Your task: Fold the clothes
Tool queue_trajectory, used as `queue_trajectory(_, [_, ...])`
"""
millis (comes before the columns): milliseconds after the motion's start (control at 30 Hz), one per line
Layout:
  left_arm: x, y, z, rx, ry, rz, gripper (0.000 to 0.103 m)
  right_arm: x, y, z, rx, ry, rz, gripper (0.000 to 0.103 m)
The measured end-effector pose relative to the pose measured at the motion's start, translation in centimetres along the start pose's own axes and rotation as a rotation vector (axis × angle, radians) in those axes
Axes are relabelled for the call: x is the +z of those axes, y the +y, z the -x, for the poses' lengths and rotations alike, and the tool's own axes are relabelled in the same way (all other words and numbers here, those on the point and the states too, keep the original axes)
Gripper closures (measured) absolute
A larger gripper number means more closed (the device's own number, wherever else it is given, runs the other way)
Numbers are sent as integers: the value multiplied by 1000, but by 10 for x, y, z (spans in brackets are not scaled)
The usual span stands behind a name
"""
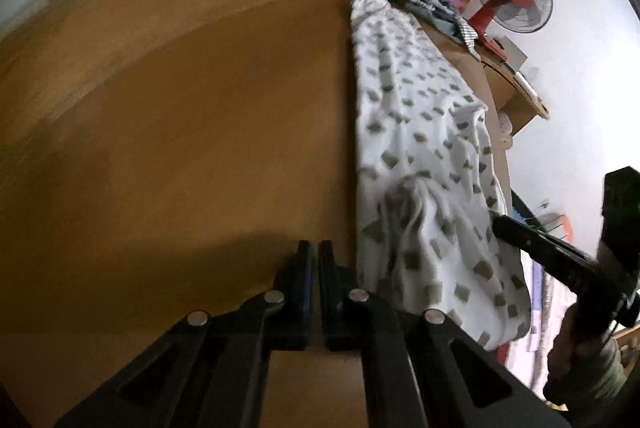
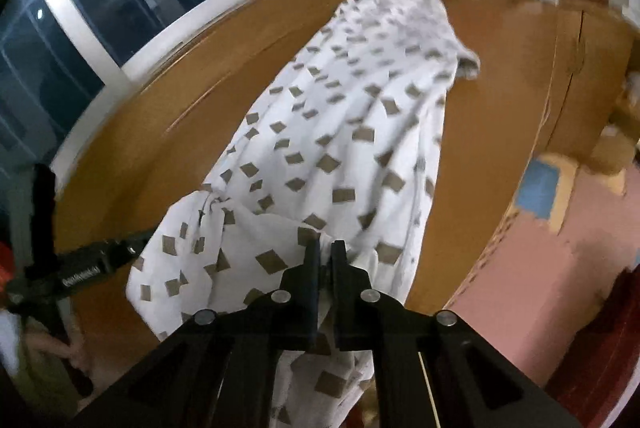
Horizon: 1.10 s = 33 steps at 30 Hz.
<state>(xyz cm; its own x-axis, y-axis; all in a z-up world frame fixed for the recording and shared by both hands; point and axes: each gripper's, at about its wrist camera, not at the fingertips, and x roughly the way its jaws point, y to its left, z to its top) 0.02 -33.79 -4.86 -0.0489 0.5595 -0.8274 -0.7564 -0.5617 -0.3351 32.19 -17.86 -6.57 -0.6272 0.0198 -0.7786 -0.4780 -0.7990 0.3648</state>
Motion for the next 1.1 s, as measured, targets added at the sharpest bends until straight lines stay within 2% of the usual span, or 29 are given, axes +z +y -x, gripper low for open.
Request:
queue_trajectory(133, [2, -17, 10, -38, -26, -44, 101, 4, 4, 8, 25, 12, 21, 86])
queue_trajectory(200, [4, -25, 14, -30, -36, -54, 91, 7, 6, 17, 32, 0, 50, 85])
queue_trajectory(267, [2, -31, 19, -46, -37, -56, 84, 11, 11, 26, 38, -4, 108, 84])
queue_trajectory(367, [-4, -42, 29, -81, -43, -83, 84, 17, 19, 28, 65, 28, 233, 81])
queue_trajectory(467, [-14, -53, 37, -43, -65, -101, 73, 25, 23, 18, 126, 81, 337, 80])
queue_trajectory(567, [-23, -61, 44, -9, -94, -45, 70, 35, 25, 3, 168, 129, 405, 80])
queue_trajectory(767, [-38, -76, 33, 109, -135, 145, 68, 47, 16, -23, 289, 273, 553, 79])
queue_trajectory(833, [-42, -82, 22, 186, -154, 222, 68, 46, 15, -31, 354, 345, 603, 77])
queue_trajectory(1000, [-32, -76, 7, 420, -204, 352, 68, 39, 33, -38, 481, 443, 778, 76])
queue_trajectory(1100, [-34, -70, 19, 439, -232, 463, 68, 37, 44, -38, 522, 483, 869, 76])
